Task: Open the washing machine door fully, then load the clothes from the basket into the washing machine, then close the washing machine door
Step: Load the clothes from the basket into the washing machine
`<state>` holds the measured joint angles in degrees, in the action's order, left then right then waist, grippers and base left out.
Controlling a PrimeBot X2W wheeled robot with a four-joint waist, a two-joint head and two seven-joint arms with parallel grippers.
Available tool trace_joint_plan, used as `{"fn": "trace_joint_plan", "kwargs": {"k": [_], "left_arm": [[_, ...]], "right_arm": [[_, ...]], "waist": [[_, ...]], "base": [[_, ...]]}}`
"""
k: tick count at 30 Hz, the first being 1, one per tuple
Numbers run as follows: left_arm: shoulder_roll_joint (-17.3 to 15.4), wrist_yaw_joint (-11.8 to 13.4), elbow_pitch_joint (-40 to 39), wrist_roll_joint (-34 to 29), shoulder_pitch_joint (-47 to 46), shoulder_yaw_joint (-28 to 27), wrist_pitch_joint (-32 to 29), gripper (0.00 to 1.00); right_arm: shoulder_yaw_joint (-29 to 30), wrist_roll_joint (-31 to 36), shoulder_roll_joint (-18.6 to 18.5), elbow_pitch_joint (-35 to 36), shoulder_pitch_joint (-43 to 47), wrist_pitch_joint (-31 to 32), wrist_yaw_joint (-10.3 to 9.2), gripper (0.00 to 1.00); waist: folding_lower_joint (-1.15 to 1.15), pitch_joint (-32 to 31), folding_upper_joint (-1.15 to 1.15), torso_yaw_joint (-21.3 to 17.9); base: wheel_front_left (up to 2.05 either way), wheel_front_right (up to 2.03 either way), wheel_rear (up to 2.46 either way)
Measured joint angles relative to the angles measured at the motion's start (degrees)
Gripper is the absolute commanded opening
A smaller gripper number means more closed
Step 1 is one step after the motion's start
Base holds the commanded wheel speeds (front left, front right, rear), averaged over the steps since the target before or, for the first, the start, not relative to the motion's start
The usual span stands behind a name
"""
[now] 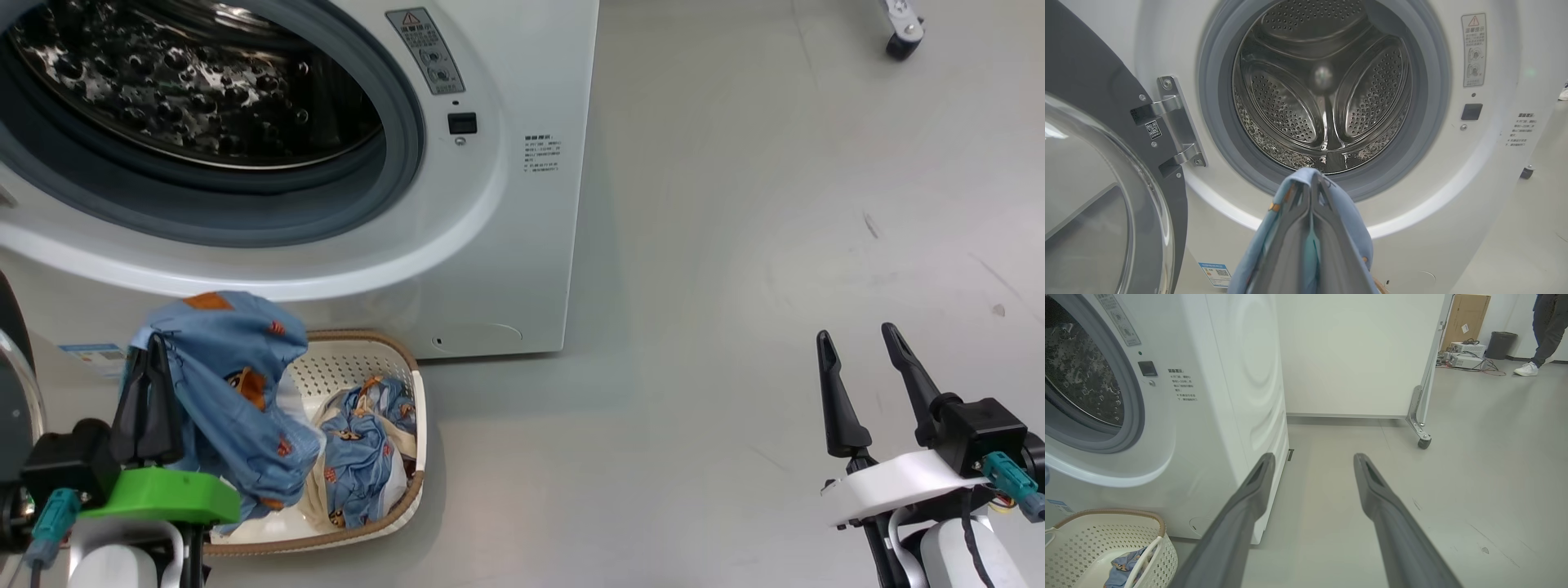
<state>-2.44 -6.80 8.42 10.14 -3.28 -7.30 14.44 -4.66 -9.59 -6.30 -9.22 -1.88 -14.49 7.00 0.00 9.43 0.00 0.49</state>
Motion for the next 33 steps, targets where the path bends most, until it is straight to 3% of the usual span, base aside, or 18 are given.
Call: {"fn": "trace_joint_plan", "kwargs": {"k": [18, 33], "left_arm": [[-1.01, -0.07, -1.1, 0.0, -12.85, -1.89, 0.0, 0.0], [-6.65, -0.07, 5.44, -1.07, -27.55, -2.16, -0.87, 0.0]], "right_arm": [[-1.6, 0.0, 0.45, 1.99, -5.22, 0.0, 0.0, 1.0], [-2.37, 0.0, 0.76, 2.3, -9.39, 0.0, 0.01, 1.0]], "waist": [[0.0, 10.76, 0.0, -1.64], [0.01, 18.68, 0.0, -5.79]], "base": [[0.0, 0.0, 0.0], [0.0, 0.0, 0.0]]}}
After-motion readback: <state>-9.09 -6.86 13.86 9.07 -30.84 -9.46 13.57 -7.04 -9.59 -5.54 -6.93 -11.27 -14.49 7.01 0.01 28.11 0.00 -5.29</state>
